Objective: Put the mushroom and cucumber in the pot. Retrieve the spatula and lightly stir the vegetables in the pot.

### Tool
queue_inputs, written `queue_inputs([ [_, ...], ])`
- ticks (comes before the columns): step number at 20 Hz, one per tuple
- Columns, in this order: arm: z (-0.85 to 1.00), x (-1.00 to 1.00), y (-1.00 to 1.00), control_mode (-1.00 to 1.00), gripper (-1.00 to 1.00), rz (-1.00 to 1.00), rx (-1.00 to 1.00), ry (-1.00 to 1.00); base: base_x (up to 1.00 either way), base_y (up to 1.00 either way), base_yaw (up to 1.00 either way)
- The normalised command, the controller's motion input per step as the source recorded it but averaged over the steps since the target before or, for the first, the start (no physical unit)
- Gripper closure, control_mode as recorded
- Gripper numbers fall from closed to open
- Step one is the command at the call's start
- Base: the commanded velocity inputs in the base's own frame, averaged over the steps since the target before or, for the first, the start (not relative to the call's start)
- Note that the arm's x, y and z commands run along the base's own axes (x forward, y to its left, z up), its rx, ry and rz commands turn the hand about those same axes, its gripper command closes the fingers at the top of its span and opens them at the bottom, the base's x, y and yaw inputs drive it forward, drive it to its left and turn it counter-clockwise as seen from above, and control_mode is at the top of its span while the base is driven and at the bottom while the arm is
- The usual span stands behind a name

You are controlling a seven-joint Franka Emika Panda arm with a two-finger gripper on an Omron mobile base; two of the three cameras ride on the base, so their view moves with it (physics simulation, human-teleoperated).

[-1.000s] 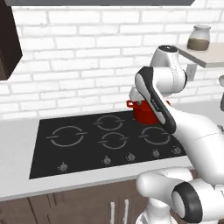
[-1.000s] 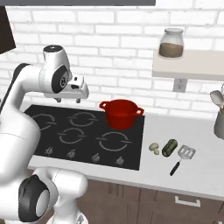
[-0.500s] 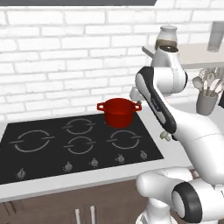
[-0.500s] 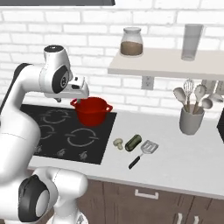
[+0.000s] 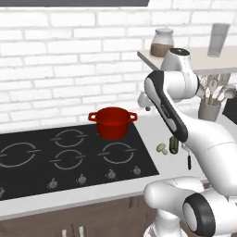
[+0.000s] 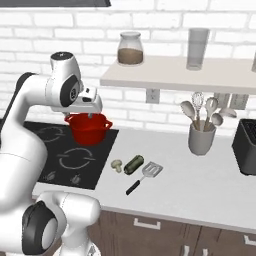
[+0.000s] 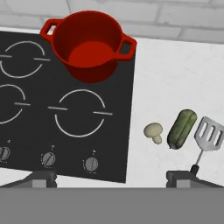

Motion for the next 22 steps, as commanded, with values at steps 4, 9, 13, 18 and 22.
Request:
queue_inputs([
  [4,0.00,0.00,0.00,1.00,-1.00,0.00,0.00,0.00,0.79,-0.29,0.00],
  [9,0.00,-0.05,-0.01,-1.00,-1.00,0.00,0.00,-0.02,0.18,-0.13,0.00],
  [13,-0.08,-0.21,-0.33,-1.00,-1.00,0.00,0.00,-0.07,0.00,0.00,0.00],
  [18,-0.59,-0.04,-0.44,-1.00,-1.00,0.00,-0.04,0.00,0.00,0.00,0.00],
  [22,-0.69,0.00,-0.30,-1.00,-1.00,0.00,-0.08,0.00,0.00,0.00,0.00],
])
